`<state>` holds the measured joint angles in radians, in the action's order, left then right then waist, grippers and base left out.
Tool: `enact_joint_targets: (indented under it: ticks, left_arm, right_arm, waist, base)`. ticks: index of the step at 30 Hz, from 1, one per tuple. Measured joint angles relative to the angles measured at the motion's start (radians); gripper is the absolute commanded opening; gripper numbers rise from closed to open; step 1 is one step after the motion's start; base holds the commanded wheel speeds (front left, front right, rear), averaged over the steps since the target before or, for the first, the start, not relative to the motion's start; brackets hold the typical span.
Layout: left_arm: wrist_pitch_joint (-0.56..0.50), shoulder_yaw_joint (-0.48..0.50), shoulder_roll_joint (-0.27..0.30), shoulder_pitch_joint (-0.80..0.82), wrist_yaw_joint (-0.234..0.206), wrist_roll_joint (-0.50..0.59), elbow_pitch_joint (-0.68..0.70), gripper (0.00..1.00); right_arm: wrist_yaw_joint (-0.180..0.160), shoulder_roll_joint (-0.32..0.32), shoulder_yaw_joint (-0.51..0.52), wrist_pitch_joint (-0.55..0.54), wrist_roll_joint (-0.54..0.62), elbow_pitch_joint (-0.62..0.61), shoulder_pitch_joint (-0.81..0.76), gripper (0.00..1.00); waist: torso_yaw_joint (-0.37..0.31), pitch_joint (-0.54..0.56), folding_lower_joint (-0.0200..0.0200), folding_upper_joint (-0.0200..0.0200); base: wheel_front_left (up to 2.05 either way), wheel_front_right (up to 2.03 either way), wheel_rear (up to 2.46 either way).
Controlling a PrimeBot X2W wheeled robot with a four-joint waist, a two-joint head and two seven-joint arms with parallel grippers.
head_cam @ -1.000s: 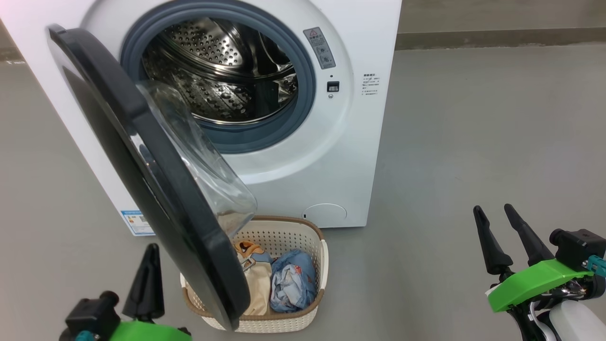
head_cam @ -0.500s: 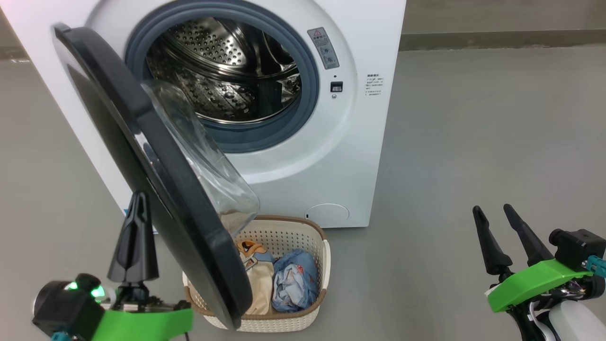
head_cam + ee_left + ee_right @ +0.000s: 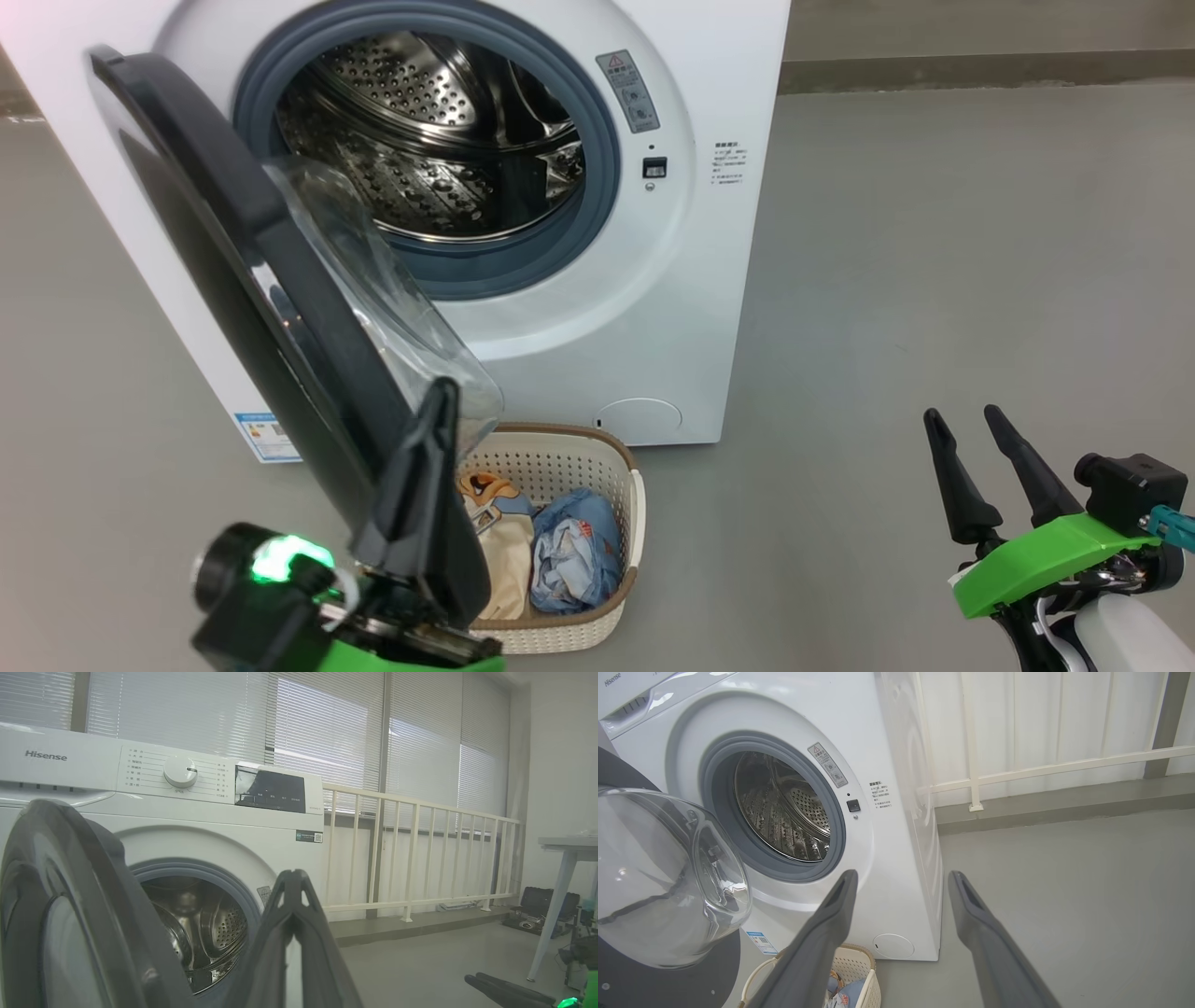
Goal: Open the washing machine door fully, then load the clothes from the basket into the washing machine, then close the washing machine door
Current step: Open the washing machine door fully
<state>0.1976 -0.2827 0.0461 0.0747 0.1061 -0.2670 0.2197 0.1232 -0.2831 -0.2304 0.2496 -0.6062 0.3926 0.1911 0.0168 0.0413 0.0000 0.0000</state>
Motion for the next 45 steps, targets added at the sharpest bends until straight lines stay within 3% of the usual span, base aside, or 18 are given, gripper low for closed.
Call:
enact_joint_targets:
  ticks: [16,28,45]
  left_arm:
    - [-0.063,-0.098,0.0,-0.022,0.0,-0.059,-0.193,0.0]
    - [-0.038,-0.087,0.0,-0.015,-0.012,-0.098,-0.382,0.0]
    - [0.008,-0.044,-0.001,0.025,-0.037,-0.158,-0.494,0.0]
  right_arm:
    - [0.0,0.003,-0.021,0.0,-0.002,0.003,0.0,1.0]
    - [0.0,0.006,-0.03,0.0,-0.011,0.01,0.0,1.0]
    - [0.0,0.007,-0.033,0.0,-0.018,0.016,0.0,1.0]
  waist:
    - [-0.037,-0.01,0.0,0.0]
    - [-0.053,-0.008,0.0,0.0]
    - [-0.046,-0.01,0.0,0.0]
  base:
    - [0.0,0.0,0.0]
    - [0.0,0.0,0.0]
    - [0.0,0.0,0.0]
